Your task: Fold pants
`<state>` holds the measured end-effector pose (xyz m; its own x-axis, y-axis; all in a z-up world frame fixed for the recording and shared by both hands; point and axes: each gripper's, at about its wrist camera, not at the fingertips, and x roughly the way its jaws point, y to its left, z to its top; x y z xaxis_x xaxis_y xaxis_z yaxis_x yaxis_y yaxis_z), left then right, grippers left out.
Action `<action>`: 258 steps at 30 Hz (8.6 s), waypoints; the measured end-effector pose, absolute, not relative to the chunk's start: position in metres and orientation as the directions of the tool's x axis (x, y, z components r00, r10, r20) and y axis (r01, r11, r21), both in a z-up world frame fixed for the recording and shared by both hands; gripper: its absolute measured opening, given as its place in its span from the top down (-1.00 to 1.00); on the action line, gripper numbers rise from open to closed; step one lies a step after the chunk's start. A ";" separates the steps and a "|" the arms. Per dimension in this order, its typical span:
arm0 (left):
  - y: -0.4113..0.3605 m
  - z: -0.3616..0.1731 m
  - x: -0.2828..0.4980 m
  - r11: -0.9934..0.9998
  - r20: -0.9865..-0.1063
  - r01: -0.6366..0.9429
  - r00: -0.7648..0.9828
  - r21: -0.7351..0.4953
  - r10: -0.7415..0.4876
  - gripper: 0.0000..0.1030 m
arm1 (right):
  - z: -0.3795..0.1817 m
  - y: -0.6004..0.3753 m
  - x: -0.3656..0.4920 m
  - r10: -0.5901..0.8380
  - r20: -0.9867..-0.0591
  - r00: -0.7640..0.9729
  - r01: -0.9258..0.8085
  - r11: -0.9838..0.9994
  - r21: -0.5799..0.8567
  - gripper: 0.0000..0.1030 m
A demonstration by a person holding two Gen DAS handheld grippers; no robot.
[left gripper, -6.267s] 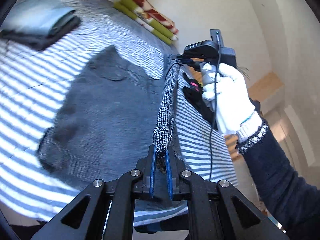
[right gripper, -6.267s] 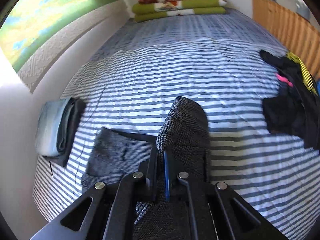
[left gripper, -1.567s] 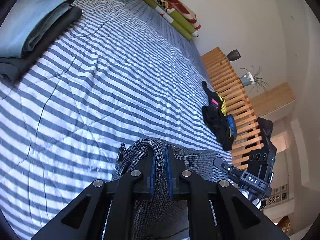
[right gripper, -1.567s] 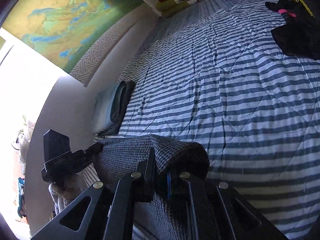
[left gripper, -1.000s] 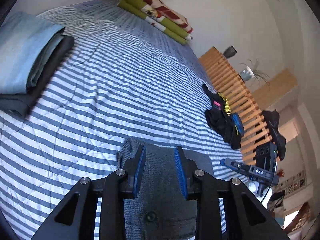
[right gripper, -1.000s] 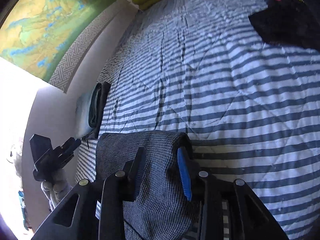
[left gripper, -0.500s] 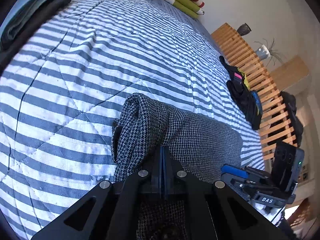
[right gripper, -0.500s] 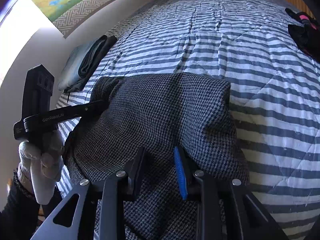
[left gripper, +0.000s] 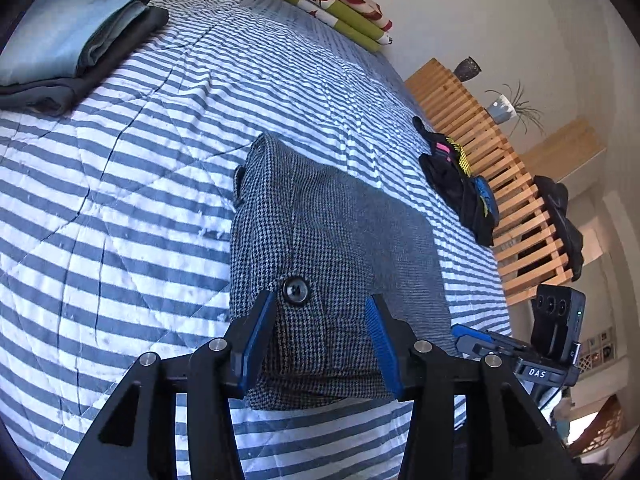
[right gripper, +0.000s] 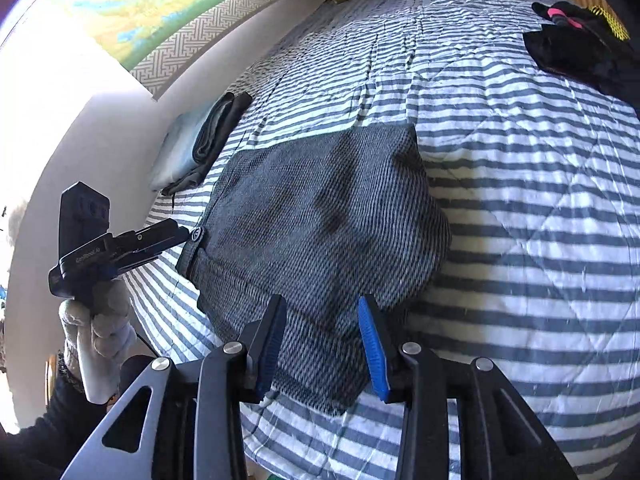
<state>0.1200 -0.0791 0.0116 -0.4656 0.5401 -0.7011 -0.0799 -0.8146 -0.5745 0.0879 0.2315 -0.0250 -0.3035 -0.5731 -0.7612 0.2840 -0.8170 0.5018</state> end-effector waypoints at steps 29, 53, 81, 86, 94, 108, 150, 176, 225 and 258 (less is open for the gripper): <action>-0.107 -0.055 0.118 -0.670 -0.635 0.104 -0.451 -0.735 0.627 -0.39 | 0.014 0.151 0.004 -0.358 -0.877 -0.320 0.276 -0.921 0.276 0.14; -0.086 -0.052 0.096 -0.757 -0.703 0.053 -0.418 -0.651 0.576 0.08 | -0.076 0.202 0.026 -0.628 -0.738 -0.247 0.168 -0.778 0.605 -0.10; -0.219 0.113 0.108 -0.782 -0.566 0.016 -0.700 -0.623 0.436 0.40 | 0.084 0.078 0.011 -0.605 -0.690 -0.398 0.475 -0.779 0.409 0.57; -0.293 0.155 0.089 -0.807 -0.518 0.052 -0.791 -0.588 0.326 0.42 | 0.116 -0.003 -0.016 -0.640 -0.644 -0.418 0.577 -0.735 0.356 0.58; -0.362 0.141 0.068 -0.773 -0.520 0.114 -0.799 -0.624 0.301 0.43 | 0.129 -0.071 -0.052 -0.685 -0.616 -0.389 0.606 -0.694 0.389 0.60; -0.173 0.003 0.046 -0.706 -0.610 0.069 -0.566 -0.705 0.554 0.36 | 0.050 0.102 -0.046 -0.543 -0.743 -0.392 0.334 -0.836 0.435 0.63; -0.114 0.010 0.040 -0.837 -0.729 0.044 -0.519 -0.545 0.447 0.37 | 0.003 0.119 -0.029 -0.525 -0.785 -0.328 0.402 -0.830 0.387 0.60; -0.431 0.155 -0.003 -0.916 -0.610 0.235 -0.793 -0.327 0.014 0.38 | 0.105 -0.188 -0.143 -0.691 -0.590 -0.419 0.639 -0.685 0.349 0.61; -0.084 0.194 0.274 -0.962 -0.682 0.259 -0.719 -0.087 -0.132 -0.18 | 0.105 0.045 0.081 -0.399 -0.763 -0.509 0.520 -0.849 0.097 0.14; 0.003 0.192 0.373 -0.967 -0.672 0.254 -0.720 -0.023 -0.173 -0.73 | 0.096 0.148 0.185 -0.217 -0.717 -0.662 0.296 -0.955 0.015 0.00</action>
<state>0.3734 0.0034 0.1916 -0.7204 -0.1732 -0.6716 0.2541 -0.9669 -0.0231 0.1849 0.1483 0.0957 -0.6622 -0.2165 -0.7173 0.2961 -0.9551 0.0149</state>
